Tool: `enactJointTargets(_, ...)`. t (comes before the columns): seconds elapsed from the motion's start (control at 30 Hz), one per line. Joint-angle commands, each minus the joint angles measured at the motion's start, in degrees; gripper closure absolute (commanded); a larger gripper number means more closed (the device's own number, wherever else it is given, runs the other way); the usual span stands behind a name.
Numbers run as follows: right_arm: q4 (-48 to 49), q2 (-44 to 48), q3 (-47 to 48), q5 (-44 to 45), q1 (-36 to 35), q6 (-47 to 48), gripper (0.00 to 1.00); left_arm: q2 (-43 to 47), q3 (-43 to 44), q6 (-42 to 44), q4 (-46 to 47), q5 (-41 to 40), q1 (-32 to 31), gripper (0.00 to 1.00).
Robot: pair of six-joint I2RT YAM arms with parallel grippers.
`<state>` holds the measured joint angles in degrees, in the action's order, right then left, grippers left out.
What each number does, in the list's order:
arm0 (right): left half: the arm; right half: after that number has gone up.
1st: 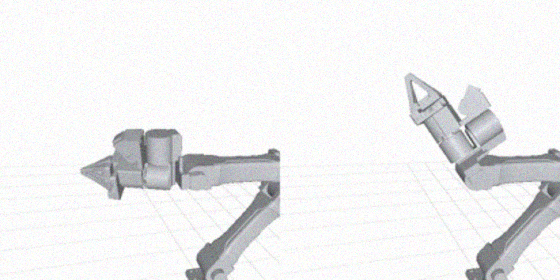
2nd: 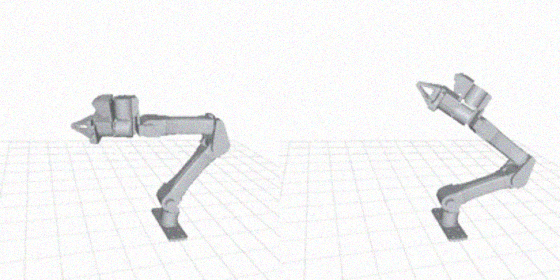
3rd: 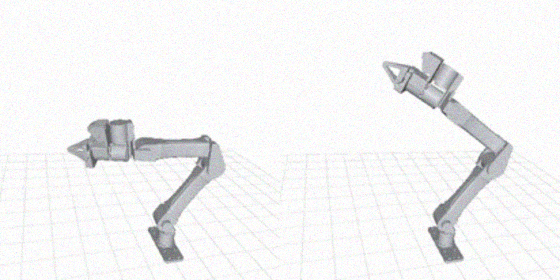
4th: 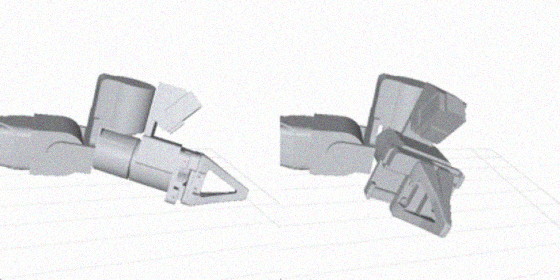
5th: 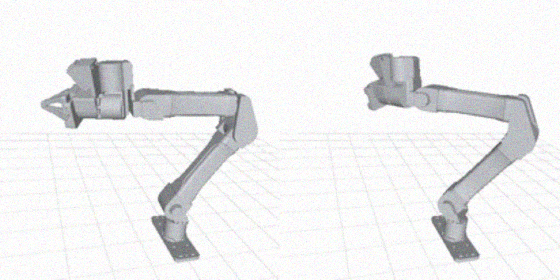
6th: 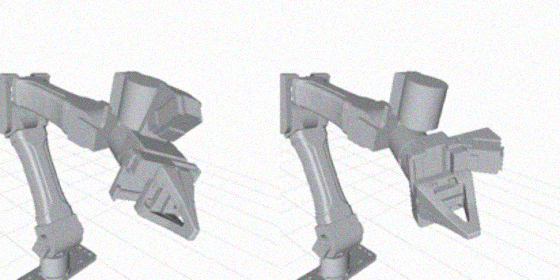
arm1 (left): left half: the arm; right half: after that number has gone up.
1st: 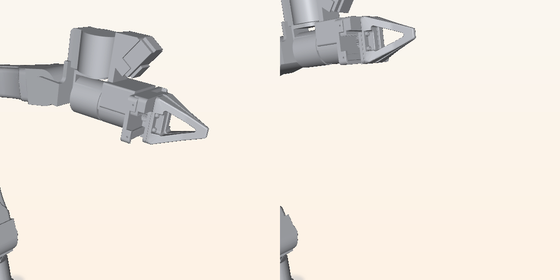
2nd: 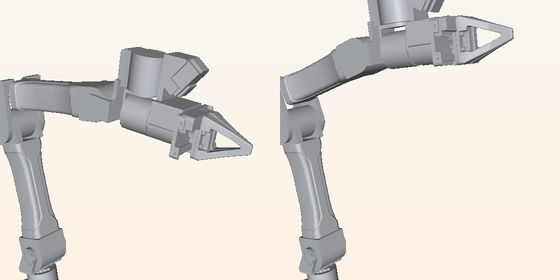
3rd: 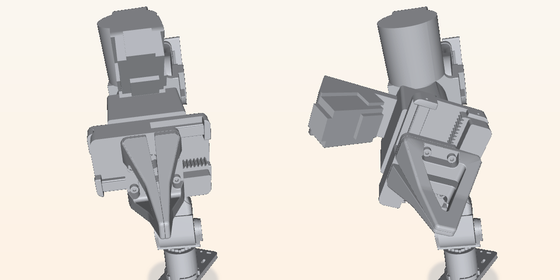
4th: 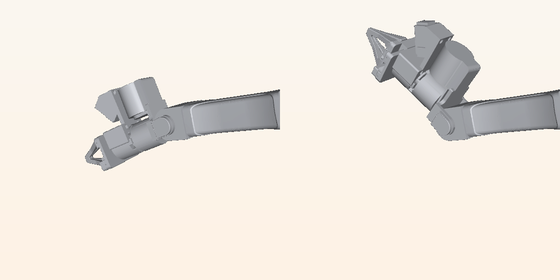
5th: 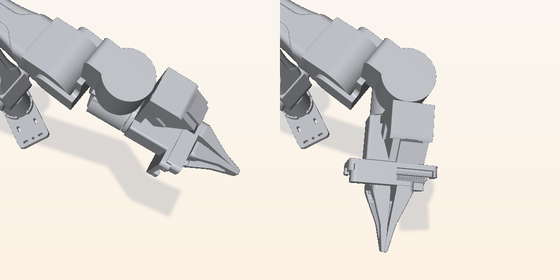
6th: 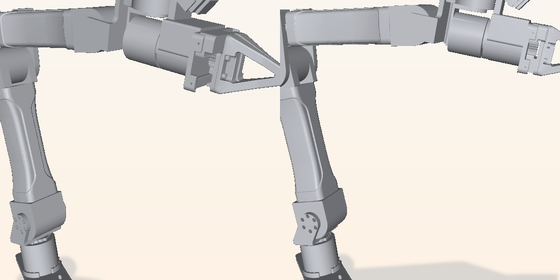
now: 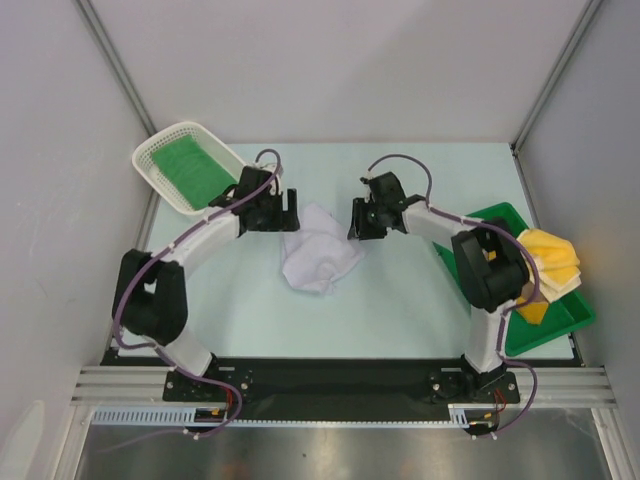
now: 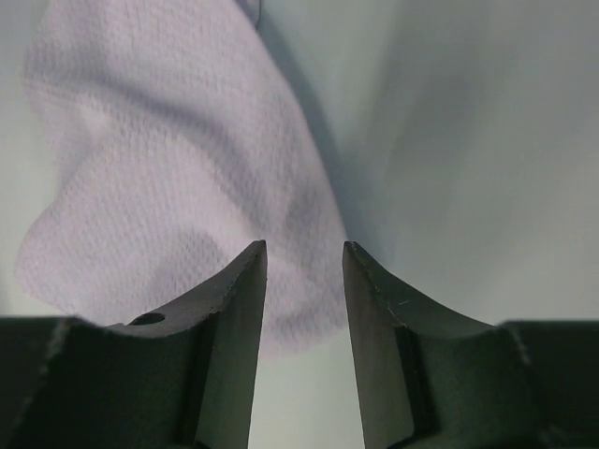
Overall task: Fold and stack the towels
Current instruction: Move the towel to the center of the board, then flatten out the crumpled towel
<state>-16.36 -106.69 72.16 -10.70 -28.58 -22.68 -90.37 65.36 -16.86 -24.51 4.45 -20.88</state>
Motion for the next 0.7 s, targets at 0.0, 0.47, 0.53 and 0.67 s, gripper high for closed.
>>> enactJointTargets(0.0,-1.2,-5.8,8.8,-6.9,1.5,5.4,0.57,-5.3,5.5,-2.2,1.0,-2.9,-0.4,0.16)
enactJointTargets(0.47,2.0,-0.2,-6.1,-2.8,-0.3,-0.7,0.59,-15.4,2.1,-3.2,3.9,-1.8,-2.5,0.45)
enactJointTargets(0.53,0.8,1.3,-6.4,-3.2,-0.4,-0.8,0.72,-16.2,2.9,-3.6,5.8,0.9,-2.7,0.71)
enactJointTargets(0.67,-8.4,12.0,-5.9,-1.6,-1.7,-1.4,0.99,-14.8,7.4,-2.0,4.8,4.3,-3.2,1.0)
